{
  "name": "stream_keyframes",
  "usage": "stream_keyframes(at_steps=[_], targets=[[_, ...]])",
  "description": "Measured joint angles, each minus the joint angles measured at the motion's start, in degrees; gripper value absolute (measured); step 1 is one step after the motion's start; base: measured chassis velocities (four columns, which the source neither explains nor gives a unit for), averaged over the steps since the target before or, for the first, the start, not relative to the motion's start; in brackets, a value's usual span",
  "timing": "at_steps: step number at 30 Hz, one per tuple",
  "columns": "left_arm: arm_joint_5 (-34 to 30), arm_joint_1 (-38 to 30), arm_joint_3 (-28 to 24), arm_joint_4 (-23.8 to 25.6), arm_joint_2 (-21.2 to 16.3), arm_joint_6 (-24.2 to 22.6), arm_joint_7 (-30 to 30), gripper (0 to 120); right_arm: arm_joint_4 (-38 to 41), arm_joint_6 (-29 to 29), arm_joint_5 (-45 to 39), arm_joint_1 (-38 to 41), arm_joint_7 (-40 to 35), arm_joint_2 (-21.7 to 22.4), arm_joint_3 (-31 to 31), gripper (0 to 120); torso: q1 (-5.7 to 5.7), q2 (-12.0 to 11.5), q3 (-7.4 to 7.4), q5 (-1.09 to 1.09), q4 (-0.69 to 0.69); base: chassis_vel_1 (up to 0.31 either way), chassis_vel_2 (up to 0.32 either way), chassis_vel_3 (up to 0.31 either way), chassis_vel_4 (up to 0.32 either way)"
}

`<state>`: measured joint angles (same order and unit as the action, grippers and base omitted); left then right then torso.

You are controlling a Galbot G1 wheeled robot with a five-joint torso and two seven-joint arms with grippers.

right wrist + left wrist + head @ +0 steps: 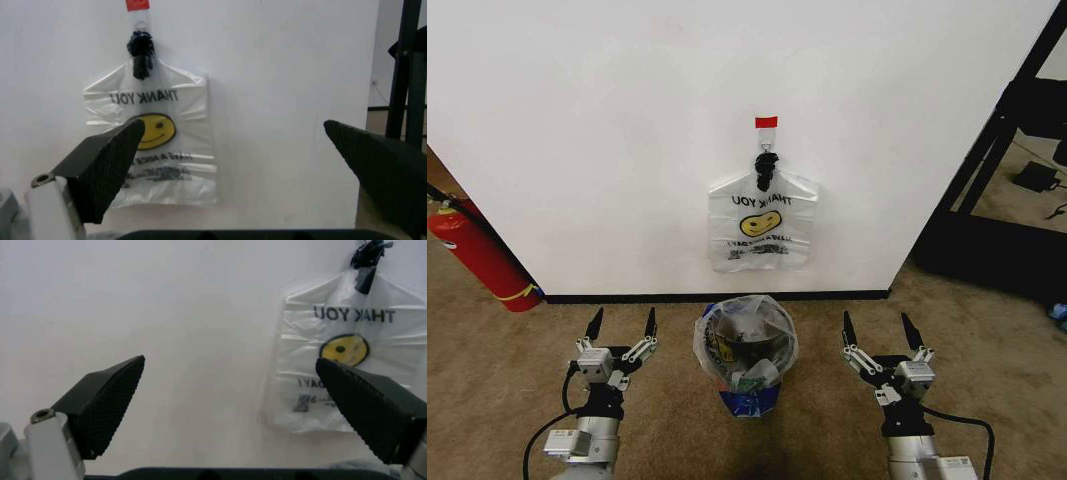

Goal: Pick up the garbage bag from the wall and place it over the trash bin.

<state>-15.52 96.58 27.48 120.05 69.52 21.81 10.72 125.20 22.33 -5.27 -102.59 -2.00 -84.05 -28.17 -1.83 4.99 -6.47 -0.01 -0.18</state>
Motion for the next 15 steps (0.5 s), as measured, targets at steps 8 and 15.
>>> stream_keyframes(at_steps=[8, 15], targets=[[-0.05, -0.02, -0.04, 0.00, -0.02, -0.04, 0.01, 100, -0.05, -0.05, -0.05, 0.03, -0.03, 0.00, 0.01, 100, 0.00, 0.00, 0.00, 0.00, 0.00, 0.000, 0.000, 0.000, 0.000], [-0.08, -0.02, -0.04, 0.00, -0.04, -0.06, 0.02, 100, -0.07, -0.08, -0.07, 0.05, -0.06, 0.00, 0.01, 100, 0.00, 0.00, 0.00, 0.00, 0.00, 0.000, 0.000, 0.000, 0.000]])
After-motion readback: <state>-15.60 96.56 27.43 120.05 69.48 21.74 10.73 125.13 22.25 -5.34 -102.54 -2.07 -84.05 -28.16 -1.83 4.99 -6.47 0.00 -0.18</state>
